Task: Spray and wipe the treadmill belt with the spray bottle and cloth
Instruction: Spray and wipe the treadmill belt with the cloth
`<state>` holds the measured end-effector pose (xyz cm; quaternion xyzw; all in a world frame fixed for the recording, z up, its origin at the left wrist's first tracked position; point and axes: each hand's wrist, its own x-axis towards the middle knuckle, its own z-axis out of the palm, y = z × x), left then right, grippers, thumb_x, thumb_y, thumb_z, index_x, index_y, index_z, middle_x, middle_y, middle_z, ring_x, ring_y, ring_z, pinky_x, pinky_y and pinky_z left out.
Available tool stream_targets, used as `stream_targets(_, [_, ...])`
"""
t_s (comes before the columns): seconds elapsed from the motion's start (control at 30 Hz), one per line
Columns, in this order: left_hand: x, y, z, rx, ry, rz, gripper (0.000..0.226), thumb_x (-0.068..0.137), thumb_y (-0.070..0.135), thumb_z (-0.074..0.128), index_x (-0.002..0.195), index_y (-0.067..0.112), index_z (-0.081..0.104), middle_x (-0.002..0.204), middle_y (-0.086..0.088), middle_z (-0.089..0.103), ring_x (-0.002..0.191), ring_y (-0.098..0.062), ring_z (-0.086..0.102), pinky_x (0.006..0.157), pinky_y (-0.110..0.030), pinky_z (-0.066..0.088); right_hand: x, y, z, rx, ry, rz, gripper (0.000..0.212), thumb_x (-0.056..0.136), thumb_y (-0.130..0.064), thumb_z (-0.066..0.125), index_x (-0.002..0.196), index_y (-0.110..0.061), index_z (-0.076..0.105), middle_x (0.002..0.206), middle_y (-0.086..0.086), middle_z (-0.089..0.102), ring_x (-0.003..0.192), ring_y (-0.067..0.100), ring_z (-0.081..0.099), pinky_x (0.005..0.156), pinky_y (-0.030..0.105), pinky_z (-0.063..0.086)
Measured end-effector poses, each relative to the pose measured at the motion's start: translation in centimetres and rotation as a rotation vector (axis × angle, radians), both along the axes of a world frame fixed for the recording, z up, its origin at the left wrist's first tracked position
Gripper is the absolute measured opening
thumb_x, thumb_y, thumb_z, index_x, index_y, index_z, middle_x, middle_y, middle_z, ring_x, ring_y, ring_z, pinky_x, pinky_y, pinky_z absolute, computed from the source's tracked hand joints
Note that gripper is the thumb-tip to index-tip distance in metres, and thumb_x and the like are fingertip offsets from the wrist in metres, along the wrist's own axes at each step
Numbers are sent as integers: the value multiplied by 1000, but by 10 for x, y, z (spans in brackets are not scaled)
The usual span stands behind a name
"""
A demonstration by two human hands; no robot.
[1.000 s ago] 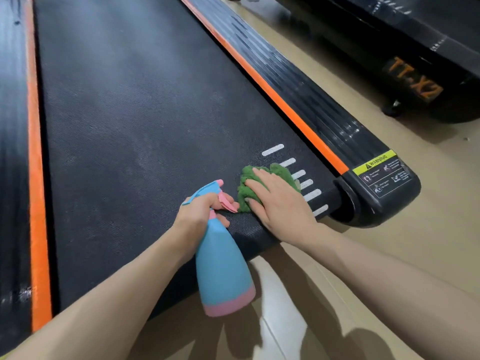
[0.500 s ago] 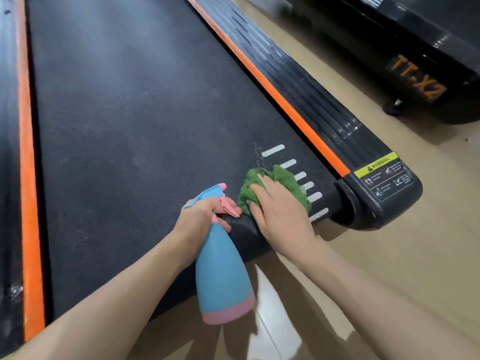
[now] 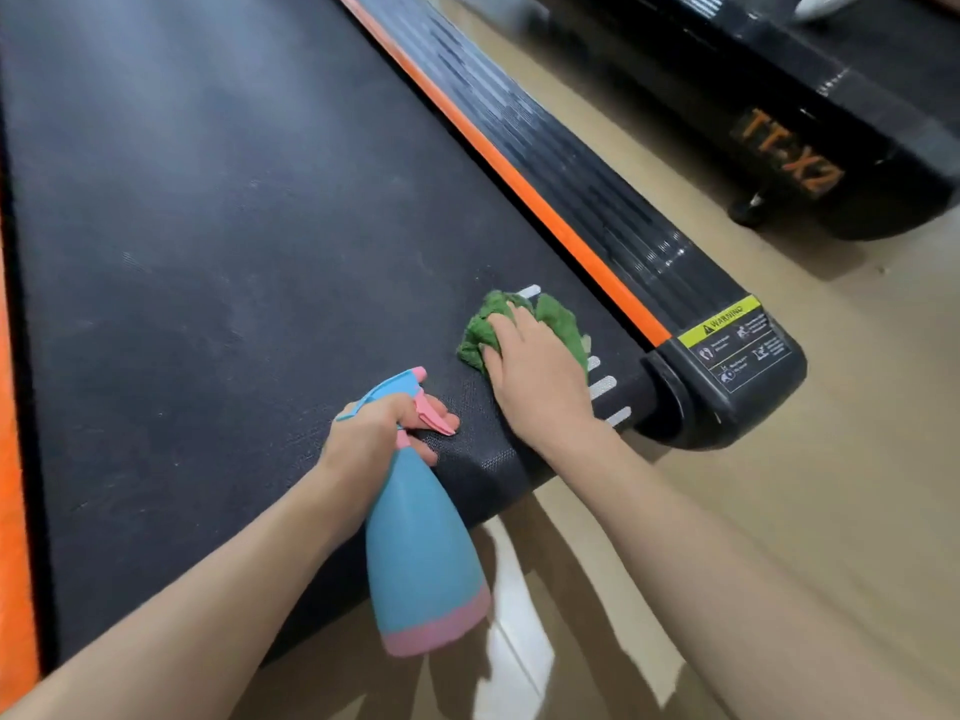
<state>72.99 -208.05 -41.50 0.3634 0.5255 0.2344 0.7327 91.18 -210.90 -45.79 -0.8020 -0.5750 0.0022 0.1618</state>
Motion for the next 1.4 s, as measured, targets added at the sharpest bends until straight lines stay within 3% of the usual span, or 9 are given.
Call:
stream_targets(0.13, [-1, -2, 0, 12, 22, -27, 59, 60, 12, 51, 114, 22, 72, 93, -11, 81, 47, -19, 61, 49, -24, 46, 0, -65, -14, 27, 7, -89, 32, 98, -26, 49, 124, -9, 58, 143, 16, 52, 134, 32, 48, 110, 41, 40])
stream_targets(0.37, [-1, 1, -3, 24, -6, -23, 58, 65, 10, 53, 120, 17, 70, 94, -14, 80, 55, -18, 65, 51, -25, 49, 57, 9, -2, 12, 6, -278, 29, 104, -29, 38, 114, -7, 54, 123, 18, 57, 110, 36, 53, 97, 45, 41])
stream_targets(0.47, [-1, 2, 0, 21, 17, -39, 42, 83, 2, 51, 116, 18, 70, 95, -15, 81, 45, -16, 60, 48, -23, 49, 34, -18, -9, 29, -6, -277, 26, 103, -26, 43, 117, -6, 53, 139, 24, 51, 127, 39, 48, 109, 47, 38])
stream_targets(0.57, [-1, 2, 1, 24, 19, -71, 51, 65, 12, 53, 112, 19, 72, 91, -13, 82, 43, -16, 56, 51, -25, 46, 20, -39, -11, 26, 27, -262, 30, 102, -26, 46, 124, -7, 53, 154, 22, 37, 144, 37, 33, 119, 46, 28])
stream_targets(0.8, [-1, 1, 0, 57, 59, -68, 37, 81, 5, 49, 105, 17, 75, 93, -15, 83, 43, -14, 56, 61, -31, 45, 22, -50, 12, -25, -217, -334, 35, 96, -46, 50, 121, -22, 57, 106, 13, 47, 92, 34, 47, 76, 42, 44])
stream_targets(0.93, [1, 0, 2, 42, 82, -44, 42, 92, -3, 43, 111, 18, 73, 96, -15, 83, 42, -14, 56, 60, -31, 44, 14, -55, 4, -26, -177, -367, 39, 96, -42, 49, 131, -25, 50, 111, 16, 47, 92, 36, 46, 77, 45, 46])
stream_targets(1.23, [3, 1, 3, 33, 83, -18, 38, 92, -4, 44, 95, 13, 77, 97, -18, 83, 43, -15, 54, 60, -31, 48, 54, 38, -6, 69, -174, -231, 12, 91, -9, 61, 103, -8, 58, 101, 14, 53, 87, 33, 53, 62, 38, 37])
stream_targets(1.33, [3, 1, 2, 41, 64, -27, 41, 92, -5, 43, 101, 18, 76, 95, -16, 83, 42, -15, 55, 56, -29, 50, 60, 75, 1, 11, -142, -233, 10, 97, -11, 53, 106, -9, 56, 108, 13, 53, 93, 32, 54, 65, 35, 29])
stream_targets(1.4, [2, 0, 4, 48, 71, -47, 43, 90, -3, 45, 85, 20, 81, 95, -15, 83, 44, -15, 55, 60, -31, 48, 57, 62, 6, -12, -128, -234, 14, 100, -19, 50, 108, -9, 55, 111, 13, 52, 93, 33, 55, 64, 36, 30])
